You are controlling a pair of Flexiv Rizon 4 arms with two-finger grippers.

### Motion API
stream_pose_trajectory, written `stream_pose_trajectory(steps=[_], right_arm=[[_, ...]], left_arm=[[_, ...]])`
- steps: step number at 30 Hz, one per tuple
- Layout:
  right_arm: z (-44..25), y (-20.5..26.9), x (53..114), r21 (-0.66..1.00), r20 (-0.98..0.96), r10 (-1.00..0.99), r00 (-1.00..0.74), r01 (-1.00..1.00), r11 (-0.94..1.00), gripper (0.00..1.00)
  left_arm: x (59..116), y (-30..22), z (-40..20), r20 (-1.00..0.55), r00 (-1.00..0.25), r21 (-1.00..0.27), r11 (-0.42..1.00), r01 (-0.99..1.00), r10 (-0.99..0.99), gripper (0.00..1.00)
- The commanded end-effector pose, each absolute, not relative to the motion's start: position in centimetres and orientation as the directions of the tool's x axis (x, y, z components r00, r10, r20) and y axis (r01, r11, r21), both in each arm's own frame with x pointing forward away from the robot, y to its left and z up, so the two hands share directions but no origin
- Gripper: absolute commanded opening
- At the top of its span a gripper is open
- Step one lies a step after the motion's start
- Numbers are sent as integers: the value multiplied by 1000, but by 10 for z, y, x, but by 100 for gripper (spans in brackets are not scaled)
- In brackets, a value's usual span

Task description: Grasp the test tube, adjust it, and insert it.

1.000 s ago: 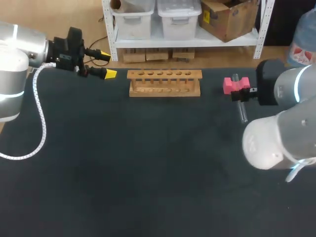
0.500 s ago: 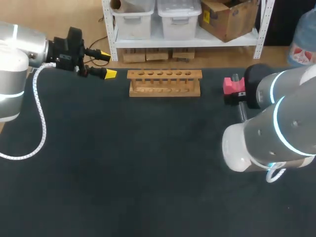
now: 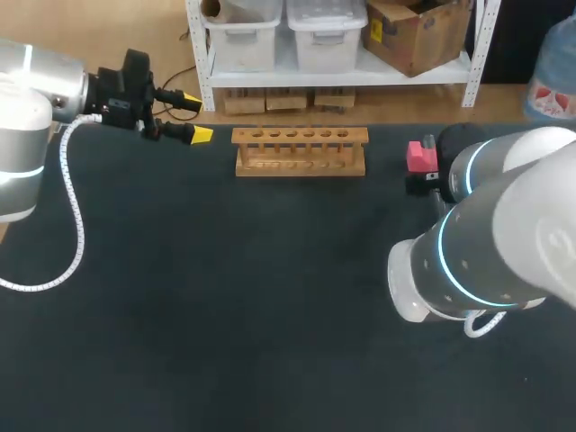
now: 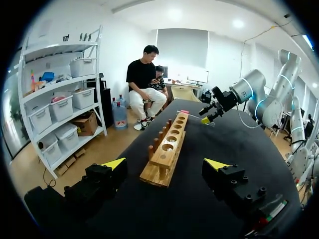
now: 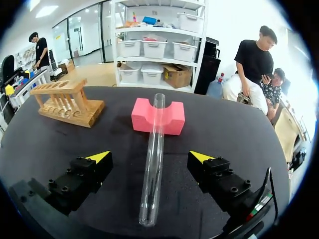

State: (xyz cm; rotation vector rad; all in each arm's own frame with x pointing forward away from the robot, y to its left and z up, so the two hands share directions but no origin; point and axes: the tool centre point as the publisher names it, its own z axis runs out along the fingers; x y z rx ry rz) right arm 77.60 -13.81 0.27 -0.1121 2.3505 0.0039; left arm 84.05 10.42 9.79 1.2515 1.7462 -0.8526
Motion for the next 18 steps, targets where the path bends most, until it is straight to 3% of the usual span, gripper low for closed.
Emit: stream_pose_trajectory(steps=[1, 3, 6, 8, 18], right_arm=[[2, -137, 778, -37, -711, -68, -700, -60, 998, 94], [1, -137, 778, -29, -710, -63, -701, -59, 998, 75], [-1, -138, 777, -8, -711, -48, -702, -60, 998, 69], [-3, -138, 776, 1, -709, -43, -703, -62, 998, 60], [-10, -142, 774, 17, -694, -32, -719, -60, 998, 55]], left_arm=[[841, 104, 97, -892, -184, -67, 280, 958, 413, 100], [841, 104, 97, -892, -184, -67, 280, 958, 413, 100], [841, 104, 97, -892, -184, -67, 280, 958, 413, 100], [841, 104, 97, -892, -184, -67, 280, 958, 413, 100], [841, 104, 97, -892, -184, -67, 280, 958, 413, 100]])
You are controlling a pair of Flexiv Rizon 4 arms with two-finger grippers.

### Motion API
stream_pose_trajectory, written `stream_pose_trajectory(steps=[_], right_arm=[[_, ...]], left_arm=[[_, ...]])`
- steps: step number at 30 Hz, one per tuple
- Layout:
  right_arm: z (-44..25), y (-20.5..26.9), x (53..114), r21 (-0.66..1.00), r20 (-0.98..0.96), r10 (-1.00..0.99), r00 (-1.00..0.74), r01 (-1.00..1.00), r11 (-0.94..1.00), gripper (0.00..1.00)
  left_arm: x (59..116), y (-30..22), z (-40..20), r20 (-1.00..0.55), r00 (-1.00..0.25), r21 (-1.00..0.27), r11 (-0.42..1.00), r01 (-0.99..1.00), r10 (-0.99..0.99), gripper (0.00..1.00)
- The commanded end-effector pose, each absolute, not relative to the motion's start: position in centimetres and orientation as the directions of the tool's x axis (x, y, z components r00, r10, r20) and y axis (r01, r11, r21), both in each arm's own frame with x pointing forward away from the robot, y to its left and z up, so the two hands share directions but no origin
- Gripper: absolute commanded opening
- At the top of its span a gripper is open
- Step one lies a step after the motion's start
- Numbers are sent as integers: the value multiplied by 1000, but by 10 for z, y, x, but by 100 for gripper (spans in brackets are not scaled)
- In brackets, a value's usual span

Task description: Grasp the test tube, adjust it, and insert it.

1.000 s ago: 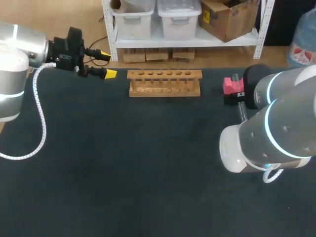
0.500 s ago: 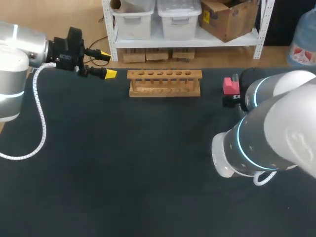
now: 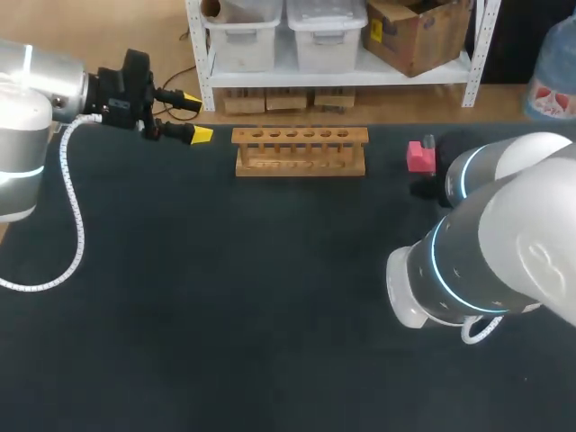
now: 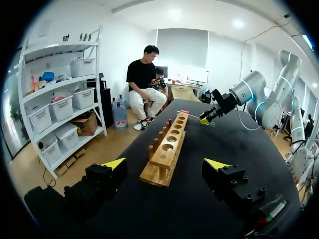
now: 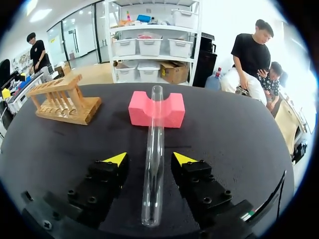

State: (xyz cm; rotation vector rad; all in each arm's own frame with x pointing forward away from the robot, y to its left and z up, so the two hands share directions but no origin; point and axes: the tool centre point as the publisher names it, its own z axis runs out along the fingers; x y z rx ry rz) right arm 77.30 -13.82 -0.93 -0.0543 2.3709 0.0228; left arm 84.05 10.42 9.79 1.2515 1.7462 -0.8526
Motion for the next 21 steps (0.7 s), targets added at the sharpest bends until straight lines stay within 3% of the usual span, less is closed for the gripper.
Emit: stream_pose_trajectory(steps=[1, 19, 21], right_arm=[[-11, -142, 774, 17, -694, -31, -720, -60, 998, 53], [-20, -147, 773, 32, -674, -25, -738, -63, 998, 31], [-20, -147, 773, 33, -673, -24, -739, -62, 998, 24]], left_arm=[[841, 104, 97, -892, -184, -67, 280, 958, 413, 100], [841, 104, 97, -892, -184, -67, 280, 958, 413, 100], [841, 104, 97, -892, -184, -67, 280, 958, 413, 100]])
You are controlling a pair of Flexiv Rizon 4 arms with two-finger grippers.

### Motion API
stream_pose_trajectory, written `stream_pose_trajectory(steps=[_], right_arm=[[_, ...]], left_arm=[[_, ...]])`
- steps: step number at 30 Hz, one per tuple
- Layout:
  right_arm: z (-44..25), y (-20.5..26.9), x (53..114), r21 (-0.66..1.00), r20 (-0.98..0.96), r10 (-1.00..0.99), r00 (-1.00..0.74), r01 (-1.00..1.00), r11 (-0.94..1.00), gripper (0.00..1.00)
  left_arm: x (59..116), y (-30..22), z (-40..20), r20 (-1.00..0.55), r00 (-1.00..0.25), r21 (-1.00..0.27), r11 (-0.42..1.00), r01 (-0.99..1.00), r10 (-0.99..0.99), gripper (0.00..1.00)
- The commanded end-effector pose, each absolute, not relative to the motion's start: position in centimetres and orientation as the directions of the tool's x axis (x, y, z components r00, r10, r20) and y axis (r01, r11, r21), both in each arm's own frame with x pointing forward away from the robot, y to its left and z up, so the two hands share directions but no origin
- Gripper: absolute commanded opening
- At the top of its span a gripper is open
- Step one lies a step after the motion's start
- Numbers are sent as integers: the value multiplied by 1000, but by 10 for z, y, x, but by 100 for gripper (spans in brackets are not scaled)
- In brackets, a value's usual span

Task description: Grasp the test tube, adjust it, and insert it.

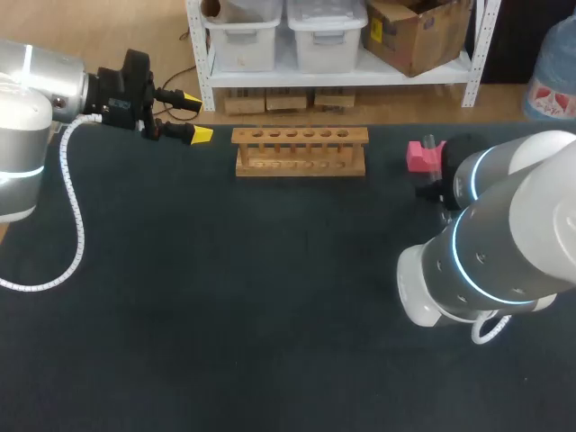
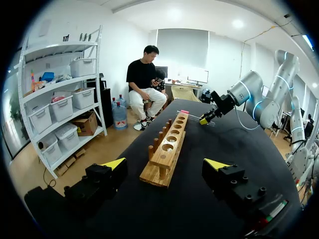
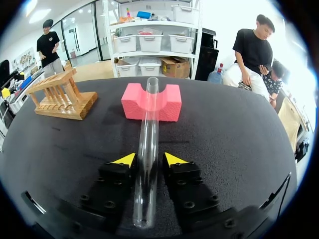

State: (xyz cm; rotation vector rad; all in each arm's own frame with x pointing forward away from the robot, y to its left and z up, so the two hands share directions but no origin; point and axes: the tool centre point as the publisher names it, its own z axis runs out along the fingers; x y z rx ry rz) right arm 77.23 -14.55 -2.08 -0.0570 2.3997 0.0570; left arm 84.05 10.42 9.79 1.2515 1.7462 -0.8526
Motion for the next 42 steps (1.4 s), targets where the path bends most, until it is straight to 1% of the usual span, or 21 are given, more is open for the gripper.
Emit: stream_pose_trajectory(steps=[1, 6, 28, 33, 37, 42], right_arm=[[-20, -147, 773, 33, -673, -24, -740, -62, 998, 19], [-21, -145, 772, 36, -670, -22, -742, -63, 997, 0], [-12, -143, 767, 57, -677, 16, -736, -31, 998, 0], [0, -138, 761, 116, -688, 68, -722, -16, 993, 0], [15, -135, 753, 191, -699, 147, -700, 16, 982, 0], [40, -125, 744, 202, -715, 152, -682, 7, 979, 0]], left_arm=[[841, 104, 97, -892, -184, -67, 280, 958, 413, 100], [841, 104, 97, -892, -184, -67, 280, 958, 413, 100], [841, 104, 97, -892, -184, -67, 280, 958, 413, 100], [841, 104, 97, -892, -184, -67, 280, 958, 413, 100], [841, 104, 97, -892, -184, -67, 280, 958, 413, 100], [841, 104, 97, -892, -184, -67, 280, 958, 413, 100]])
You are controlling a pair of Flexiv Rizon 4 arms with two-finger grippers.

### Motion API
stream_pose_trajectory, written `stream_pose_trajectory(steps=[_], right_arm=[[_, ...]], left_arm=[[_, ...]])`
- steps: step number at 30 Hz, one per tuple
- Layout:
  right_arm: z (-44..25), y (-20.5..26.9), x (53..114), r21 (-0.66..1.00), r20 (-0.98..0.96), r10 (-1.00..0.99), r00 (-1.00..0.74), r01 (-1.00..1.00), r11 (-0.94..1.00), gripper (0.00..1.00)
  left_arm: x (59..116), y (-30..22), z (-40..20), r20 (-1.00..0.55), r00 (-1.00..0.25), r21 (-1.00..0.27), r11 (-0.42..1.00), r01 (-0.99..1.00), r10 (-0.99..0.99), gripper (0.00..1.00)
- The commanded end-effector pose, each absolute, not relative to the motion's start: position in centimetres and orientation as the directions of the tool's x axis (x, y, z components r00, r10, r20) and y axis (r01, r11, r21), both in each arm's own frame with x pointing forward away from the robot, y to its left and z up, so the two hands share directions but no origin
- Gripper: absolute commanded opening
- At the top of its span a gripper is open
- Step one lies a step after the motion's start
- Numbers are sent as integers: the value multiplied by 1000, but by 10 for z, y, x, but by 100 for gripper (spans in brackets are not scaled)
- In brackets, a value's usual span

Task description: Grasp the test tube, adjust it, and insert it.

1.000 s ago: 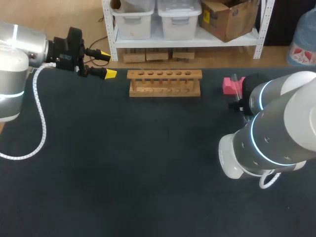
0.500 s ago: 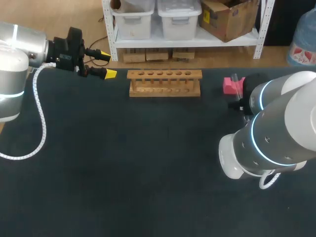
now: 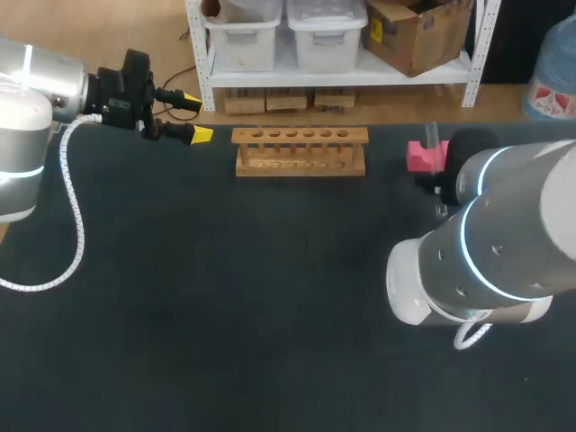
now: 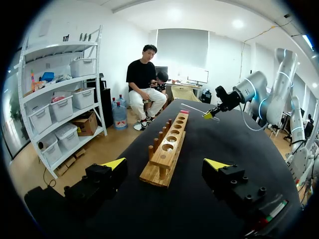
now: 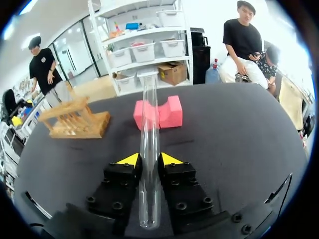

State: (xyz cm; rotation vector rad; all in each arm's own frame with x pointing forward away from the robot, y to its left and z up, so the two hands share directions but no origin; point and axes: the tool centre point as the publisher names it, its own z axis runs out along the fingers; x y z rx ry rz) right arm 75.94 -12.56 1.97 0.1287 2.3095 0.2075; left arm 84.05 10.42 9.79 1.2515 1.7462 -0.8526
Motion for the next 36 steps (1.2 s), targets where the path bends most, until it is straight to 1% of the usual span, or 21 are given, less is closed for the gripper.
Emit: stream_pose_trajectory(steps=[1, 14, 24, 36], right_arm=[[44, -123, 742, 200, -719, 147, -680, 1, 980, 0], [91, -97, 736, 178, -749, 72, -659, -96, 979, 0], [108, -49, 748, 161, -759, 44, -650, -123, 979, 0], [107, 13, 766, 172, -763, 83, -641, -79, 982, 0]], left_arm=[[841, 104, 97, -892, -184, -67, 280, 958, 413, 100], [841, 104, 97, -892, -184, -67, 280, 958, 413, 100], [841, 104, 97, -892, -184, -67, 280, 958, 413, 100], [841, 104, 97, -892, -184, -67, 280, 958, 413, 100]])
